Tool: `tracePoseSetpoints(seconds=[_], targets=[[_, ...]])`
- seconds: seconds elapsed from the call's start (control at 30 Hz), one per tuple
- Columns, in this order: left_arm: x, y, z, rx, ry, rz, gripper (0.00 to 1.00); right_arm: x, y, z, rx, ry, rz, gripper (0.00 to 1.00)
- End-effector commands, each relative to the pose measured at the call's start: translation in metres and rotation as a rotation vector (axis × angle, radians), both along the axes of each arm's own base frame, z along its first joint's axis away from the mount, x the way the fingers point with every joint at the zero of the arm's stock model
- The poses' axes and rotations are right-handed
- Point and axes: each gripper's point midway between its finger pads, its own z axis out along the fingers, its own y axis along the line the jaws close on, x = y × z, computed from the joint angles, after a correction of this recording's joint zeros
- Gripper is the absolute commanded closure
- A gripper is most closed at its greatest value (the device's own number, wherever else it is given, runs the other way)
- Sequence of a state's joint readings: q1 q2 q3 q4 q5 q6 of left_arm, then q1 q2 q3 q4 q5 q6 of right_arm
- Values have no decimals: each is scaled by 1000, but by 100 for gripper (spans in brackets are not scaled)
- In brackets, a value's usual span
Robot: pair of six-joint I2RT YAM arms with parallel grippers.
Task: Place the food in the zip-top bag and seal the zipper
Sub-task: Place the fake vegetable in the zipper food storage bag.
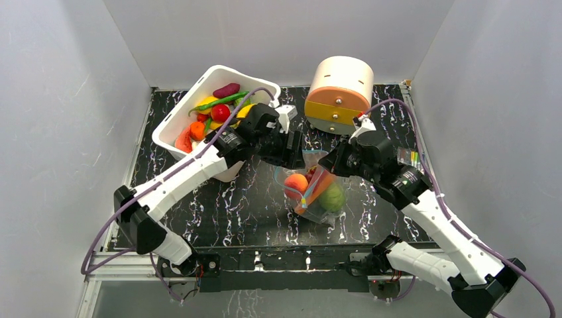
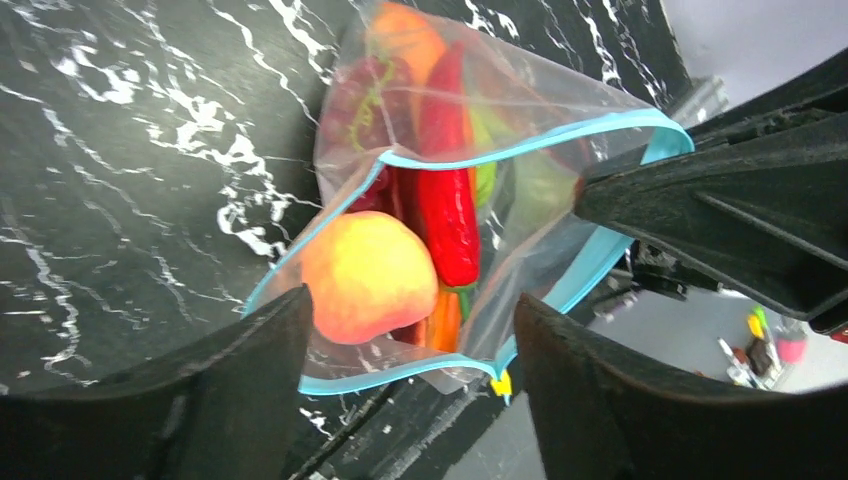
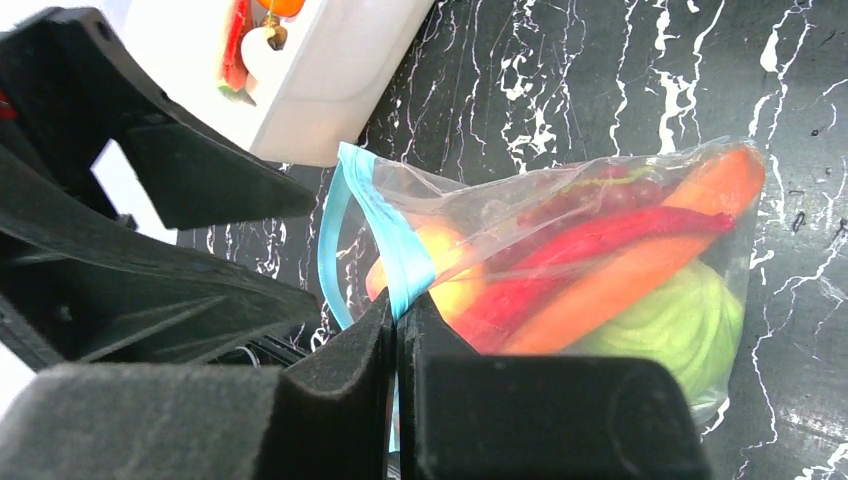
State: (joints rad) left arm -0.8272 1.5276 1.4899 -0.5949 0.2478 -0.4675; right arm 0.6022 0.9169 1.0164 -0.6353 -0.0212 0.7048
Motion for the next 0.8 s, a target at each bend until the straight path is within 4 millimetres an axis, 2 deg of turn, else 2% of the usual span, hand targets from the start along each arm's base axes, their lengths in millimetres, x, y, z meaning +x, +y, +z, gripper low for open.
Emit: tracePoseSetpoints(seconds=[0.0,0.07,0.1,0.2,0.33,0.57,0.77], targets=[[22,35,37,62,-210,126,22,3,-5,27,25,-110,-17,100],[32,47,41,104,-270,175,14,2,-7,29,23,-118,-20,100],[39,54,45,134,-301,198,3,0,-8,29,27,-120,-16,100],[60,73,53,212,-371,264,2,-5,-10,31,30,-129,-7,100],[89,100,48,219,-355,342,2,-9,-11,34,35,-137,1,100],[131,142,38,214,-314,457,23,-14,-9,34,49,-132,22,100],[164,189,13,260,-291,571,37,-12,-4,37,54,-126,41,100]])
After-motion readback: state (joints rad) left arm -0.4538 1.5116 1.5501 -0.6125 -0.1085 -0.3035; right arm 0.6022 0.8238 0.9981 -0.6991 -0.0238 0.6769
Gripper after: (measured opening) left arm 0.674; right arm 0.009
